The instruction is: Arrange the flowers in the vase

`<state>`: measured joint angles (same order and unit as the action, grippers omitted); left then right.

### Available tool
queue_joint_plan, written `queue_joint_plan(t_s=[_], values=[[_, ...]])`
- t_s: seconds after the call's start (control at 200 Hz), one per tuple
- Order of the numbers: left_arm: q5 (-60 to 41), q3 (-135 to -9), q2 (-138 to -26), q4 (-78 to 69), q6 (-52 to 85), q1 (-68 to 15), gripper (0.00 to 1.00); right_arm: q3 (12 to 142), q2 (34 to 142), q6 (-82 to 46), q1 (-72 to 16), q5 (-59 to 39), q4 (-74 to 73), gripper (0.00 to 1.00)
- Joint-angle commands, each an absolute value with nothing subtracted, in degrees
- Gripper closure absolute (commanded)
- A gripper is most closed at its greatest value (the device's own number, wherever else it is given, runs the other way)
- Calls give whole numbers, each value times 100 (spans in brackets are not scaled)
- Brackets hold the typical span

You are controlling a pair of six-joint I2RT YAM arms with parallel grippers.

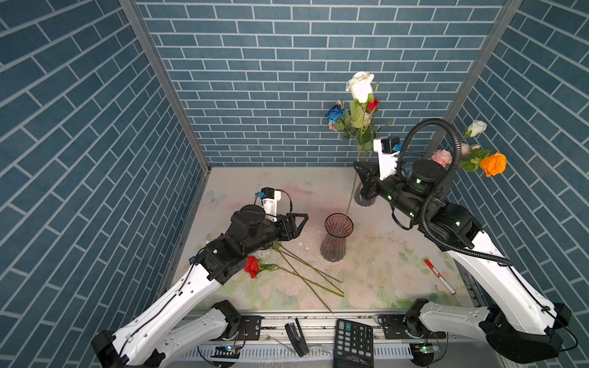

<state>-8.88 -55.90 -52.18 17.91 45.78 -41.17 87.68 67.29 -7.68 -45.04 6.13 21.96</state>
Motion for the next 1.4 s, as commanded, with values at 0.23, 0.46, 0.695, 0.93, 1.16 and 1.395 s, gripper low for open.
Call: queue_joint_plan(t_s=[0.23,0.46,0.695,0.93,1.16,1.395], values=[[439,-5482,-5088,2028,5883,-4087,36,7956,6479,-82,-4482,172,1932,100],[847,-5011,-4637,1539,6279,-4095,37,7458,6385,-394,-4473,-180,2159,46],[658,-5323,-4740,1775,6112,-4087,37,7868,6108,-957,-4466,-248,3398,24],[152,-6244,-5281,2822,5802,-4087,36,7495,5521,-2197,-4478,-237,3675,25],[-375,-5676,-4784,3548,6279,-4063,36,7519,5467,-3801,-4479,34,3702,28],[-1110,-4868,-4600,3392,6845,-4061,39,7554,5399,-4764,-4472,-229,4276,30]])
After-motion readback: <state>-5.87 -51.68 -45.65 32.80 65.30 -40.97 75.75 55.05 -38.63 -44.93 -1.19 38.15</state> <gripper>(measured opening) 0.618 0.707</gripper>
